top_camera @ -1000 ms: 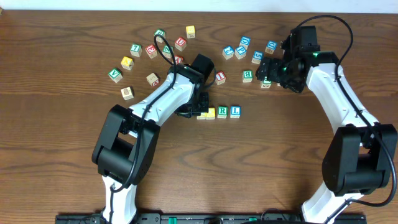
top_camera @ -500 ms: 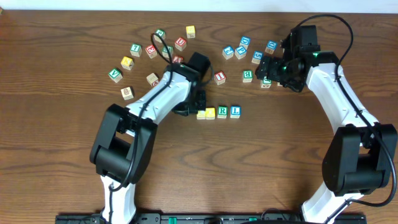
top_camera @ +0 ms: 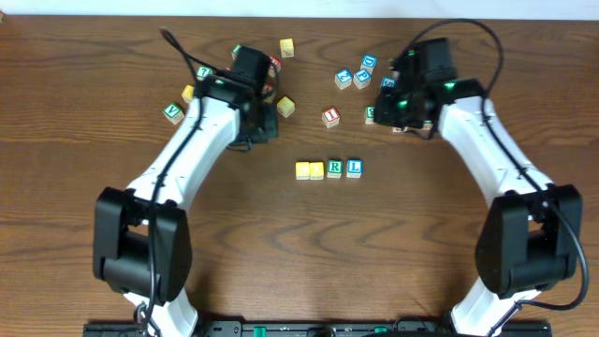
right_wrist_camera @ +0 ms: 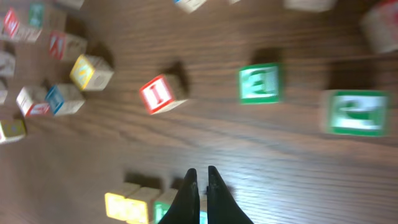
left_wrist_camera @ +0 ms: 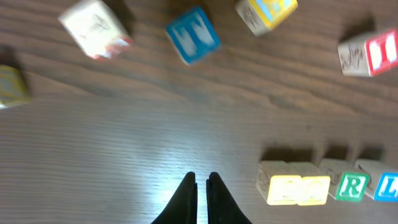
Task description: Spell out CORL
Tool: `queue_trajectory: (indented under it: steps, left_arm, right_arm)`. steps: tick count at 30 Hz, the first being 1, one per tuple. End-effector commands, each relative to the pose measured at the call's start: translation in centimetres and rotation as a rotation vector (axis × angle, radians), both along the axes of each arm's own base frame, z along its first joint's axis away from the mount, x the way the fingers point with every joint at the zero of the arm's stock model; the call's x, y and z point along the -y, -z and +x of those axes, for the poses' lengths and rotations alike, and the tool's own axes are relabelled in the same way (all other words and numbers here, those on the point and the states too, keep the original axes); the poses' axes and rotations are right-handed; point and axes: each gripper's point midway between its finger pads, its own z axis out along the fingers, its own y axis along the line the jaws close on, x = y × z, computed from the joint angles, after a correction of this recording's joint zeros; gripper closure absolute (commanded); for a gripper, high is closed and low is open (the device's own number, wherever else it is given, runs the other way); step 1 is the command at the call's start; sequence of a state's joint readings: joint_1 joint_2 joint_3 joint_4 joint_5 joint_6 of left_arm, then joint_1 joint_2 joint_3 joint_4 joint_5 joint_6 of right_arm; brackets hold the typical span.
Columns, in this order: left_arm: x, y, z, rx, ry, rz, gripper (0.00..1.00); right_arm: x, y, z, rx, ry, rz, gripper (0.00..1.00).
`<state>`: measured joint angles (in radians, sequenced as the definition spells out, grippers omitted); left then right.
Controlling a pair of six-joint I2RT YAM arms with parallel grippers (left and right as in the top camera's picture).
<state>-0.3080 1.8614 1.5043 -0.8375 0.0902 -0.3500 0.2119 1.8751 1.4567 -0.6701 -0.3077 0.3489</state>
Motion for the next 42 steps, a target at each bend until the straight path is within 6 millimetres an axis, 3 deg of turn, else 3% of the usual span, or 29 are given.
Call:
queue_trajectory:
  steps: [1,4,11,14,25,42]
  left_arm:
    - [-1.7,-1.3,1.0,0.043,-0.020,0.026,0.93]
    - [-2.4,-1.3,1.2,0.043,-0.037,0.026,0.92]
    - [-2.7,-1.3,1.3,0.045,-0.027,0.035,0.92]
    - [-2.7,-1.3,1.3,0.045,-0.027,0.035,0.92]
    - [-2.8,-1.3,1.3,0.045,-0.027,0.035,0.93]
    - [-2.8,-1.3,1.3,0.045,-0.027,0.035,0.93]
  right_arm:
    - [-2.4,1.8,-1.0,-0.033,-0.027,-0.032,0.99]
    - [-4.3,3.3,-1.5,-0.040,-0.068,-0.070,0.99]
    - [-6.9,7.3,-2.9,-0.087,-0.120,-0.155,0.99]
    - [-7.5,8.1,-3.4,-0.102,-0.136,-0.162,0.99]
    - [-6.3,8.6,-3.7,-0.122,-0.092,-0.228,0.99]
    - [-5.2,9.3,-5.7,-0.209,-0.069,-0.283,0.99]
